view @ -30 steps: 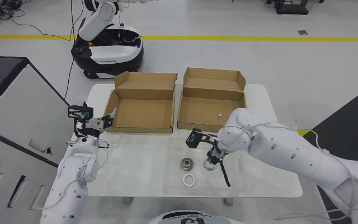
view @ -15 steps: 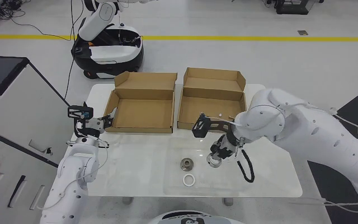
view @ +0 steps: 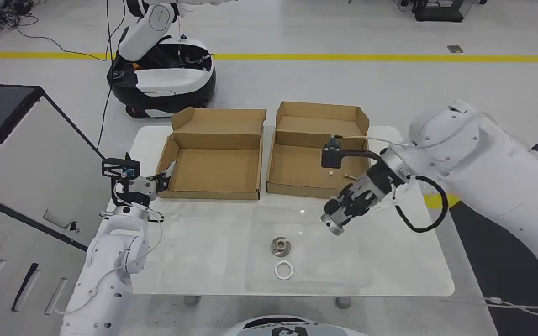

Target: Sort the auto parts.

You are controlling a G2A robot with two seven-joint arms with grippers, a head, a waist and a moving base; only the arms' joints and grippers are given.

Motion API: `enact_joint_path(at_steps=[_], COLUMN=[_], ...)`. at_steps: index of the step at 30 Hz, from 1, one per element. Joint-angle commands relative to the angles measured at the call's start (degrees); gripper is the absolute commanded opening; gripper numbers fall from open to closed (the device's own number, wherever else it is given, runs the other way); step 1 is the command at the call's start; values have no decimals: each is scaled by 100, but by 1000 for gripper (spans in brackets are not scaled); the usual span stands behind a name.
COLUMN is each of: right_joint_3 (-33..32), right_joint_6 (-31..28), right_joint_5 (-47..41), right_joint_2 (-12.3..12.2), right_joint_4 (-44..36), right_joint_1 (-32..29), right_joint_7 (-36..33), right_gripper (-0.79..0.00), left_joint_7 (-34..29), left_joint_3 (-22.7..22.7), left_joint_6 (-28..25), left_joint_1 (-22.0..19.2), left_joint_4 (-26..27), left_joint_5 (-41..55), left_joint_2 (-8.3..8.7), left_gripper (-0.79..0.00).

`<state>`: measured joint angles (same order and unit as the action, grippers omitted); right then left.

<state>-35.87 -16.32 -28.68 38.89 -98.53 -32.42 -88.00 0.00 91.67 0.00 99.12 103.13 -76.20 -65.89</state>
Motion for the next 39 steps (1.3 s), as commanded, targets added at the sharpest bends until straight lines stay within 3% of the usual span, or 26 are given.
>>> enact_joint_path(at_steps=[1,7,14,29,38,39], right_joint_3=[-35,-135,-163,-835,-865,-865], right_joint_6=[3,-75,-184,1,1,1], right_joint_5=[-485,-1769,-2776,-4648,-4835,-4835], right_joint_2=[-9,83,404,1631,2368,2368], right_joint_4=[150,539,669,434,452,452], right_joint_1=[4,-57,-90,-373,-391,-391], right_joint_7=[0,77,186,0,0,0], right_gripper=[-785,-785,-785,-785,-785,-785], left_joint_7=[0,0,0,0,0,0], left_joint_3=[0,0,0,0,0,0], left_joint_6=[0,0,0,0,0,0], left_joint_1=[0,0,0,0,0,0], left_joint_4=[0,0,0,0,0,0], left_joint_5=[0,0,0,0,0,0], left_joint_2=[0,0,0,0,0,0], left_gripper=[0,0,0,0,0,0])
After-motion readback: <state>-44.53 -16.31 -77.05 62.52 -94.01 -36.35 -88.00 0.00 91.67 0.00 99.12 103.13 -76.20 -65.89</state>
